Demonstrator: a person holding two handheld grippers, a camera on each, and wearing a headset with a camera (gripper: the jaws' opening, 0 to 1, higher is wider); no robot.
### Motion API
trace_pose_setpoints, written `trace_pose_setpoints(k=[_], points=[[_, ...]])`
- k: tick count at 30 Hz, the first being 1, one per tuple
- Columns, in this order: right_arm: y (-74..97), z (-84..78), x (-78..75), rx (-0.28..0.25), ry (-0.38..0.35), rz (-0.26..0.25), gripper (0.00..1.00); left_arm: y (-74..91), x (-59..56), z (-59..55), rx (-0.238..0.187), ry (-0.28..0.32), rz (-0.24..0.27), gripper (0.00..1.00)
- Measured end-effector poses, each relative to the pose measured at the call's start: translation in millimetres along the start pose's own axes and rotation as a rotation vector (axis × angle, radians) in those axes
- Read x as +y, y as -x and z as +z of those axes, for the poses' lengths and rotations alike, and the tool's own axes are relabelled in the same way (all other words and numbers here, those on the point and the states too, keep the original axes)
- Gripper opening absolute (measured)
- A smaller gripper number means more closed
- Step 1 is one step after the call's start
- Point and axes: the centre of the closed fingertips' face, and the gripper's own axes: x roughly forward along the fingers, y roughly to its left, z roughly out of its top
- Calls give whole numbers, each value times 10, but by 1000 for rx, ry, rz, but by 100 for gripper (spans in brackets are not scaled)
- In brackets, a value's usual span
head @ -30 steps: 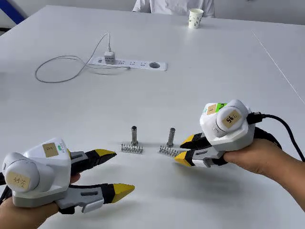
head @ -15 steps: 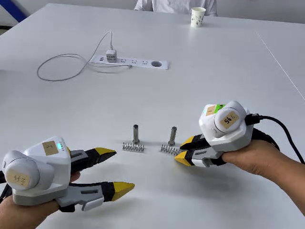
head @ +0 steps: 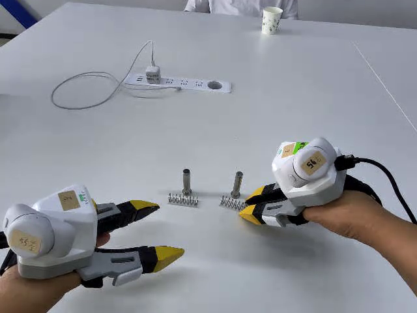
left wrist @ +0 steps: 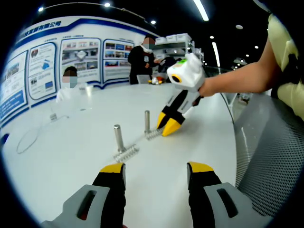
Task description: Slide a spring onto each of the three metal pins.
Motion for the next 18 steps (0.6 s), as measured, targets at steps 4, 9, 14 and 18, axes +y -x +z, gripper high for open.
trace_pose_setpoints(k=[4, 9, 14, 18], points=[[0, -4, 0, 2, -3, 0, 14, 2, 6, -1, -1, 0, 0, 53], [0, -7, 4, 4, -4, 0, 12, 2, 7, -11, 0, 0, -1, 53], [5, -15, -12, 10, 0, -10, 12, -3, 9, -11, 0, -2, -2, 53], [18, -31, -9, 15, 0, -8, 11, -16, 0, -1, 1, -5, -7, 53]])
